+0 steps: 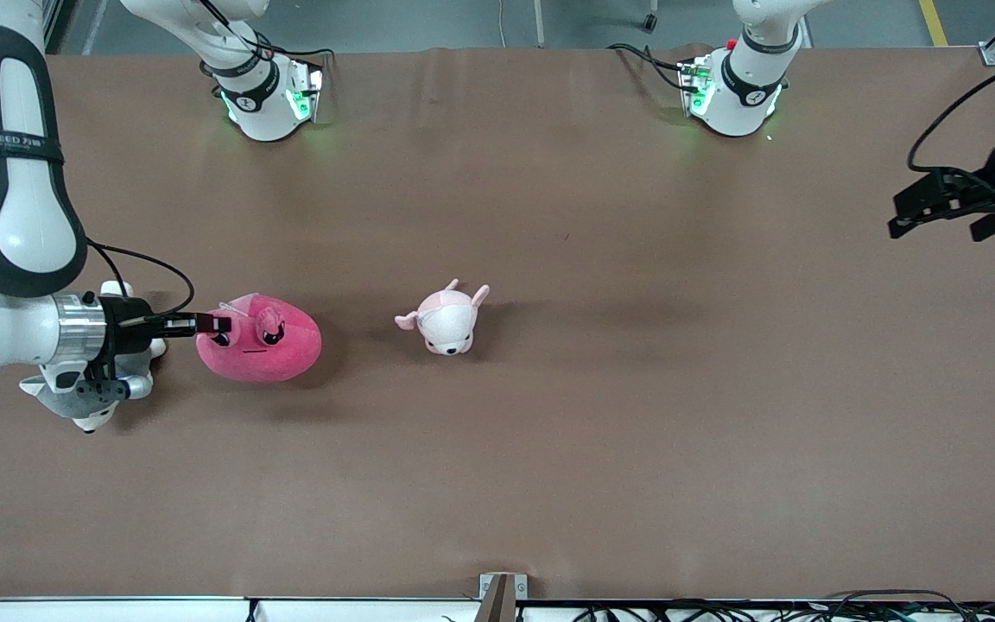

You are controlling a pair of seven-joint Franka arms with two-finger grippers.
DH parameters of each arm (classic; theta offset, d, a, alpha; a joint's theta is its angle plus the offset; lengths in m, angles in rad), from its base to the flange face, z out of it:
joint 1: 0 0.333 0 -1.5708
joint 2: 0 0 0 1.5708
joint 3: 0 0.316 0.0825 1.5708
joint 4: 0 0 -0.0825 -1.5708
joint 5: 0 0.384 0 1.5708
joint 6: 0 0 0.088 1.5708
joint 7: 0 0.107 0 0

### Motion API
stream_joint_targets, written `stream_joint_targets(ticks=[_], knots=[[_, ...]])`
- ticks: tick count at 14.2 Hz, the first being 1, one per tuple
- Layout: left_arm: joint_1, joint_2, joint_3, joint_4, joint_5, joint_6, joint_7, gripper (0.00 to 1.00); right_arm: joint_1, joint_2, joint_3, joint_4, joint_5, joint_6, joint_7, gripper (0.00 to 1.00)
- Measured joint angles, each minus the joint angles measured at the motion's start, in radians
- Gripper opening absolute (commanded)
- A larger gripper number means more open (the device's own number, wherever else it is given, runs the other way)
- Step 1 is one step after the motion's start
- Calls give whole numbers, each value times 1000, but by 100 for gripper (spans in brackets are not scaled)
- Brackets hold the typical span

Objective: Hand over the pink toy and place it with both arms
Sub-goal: 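Carry the pink plush with the right gripper while the left gripper withdraws, then lower the pink plush beside the grey cat and open the right gripper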

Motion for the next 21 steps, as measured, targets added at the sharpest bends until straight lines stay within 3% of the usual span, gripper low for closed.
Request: stream_joint_targets(ticks=[3, 7, 12, 17, 18, 20, 21], knots=[[37, 0, 0, 0, -6, 0, 27, 100, -13, 51, 0, 1, 21, 0, -9, 0], [52, -1, 0, -3, -6, 0, 33, 100, -27, 104, 0, 11, 112, -16, -12, 0], [71, -66, -1, -103, -23, 60, 40, 100, -28, 109, 1, 14, 117, -28, -12, 1], [91, -92, -1, -107, -42, 78, 44, 100, -46, 148, 0, 15, 117, -30, -20, 1], [91, -91, -1, -108, -43, 78, 44, 100, -48, 154, 0, 15, 117, -30, -25, 11], [91, -91, -2, -108, -43, 78, 44, 100, -49, 158, 0, 15, 117, -31, -23, 100], [91, -91, -2, -108, -43, 78, 44, 100, -50, 158, 0, 16, 117, -31, -13, 100]])
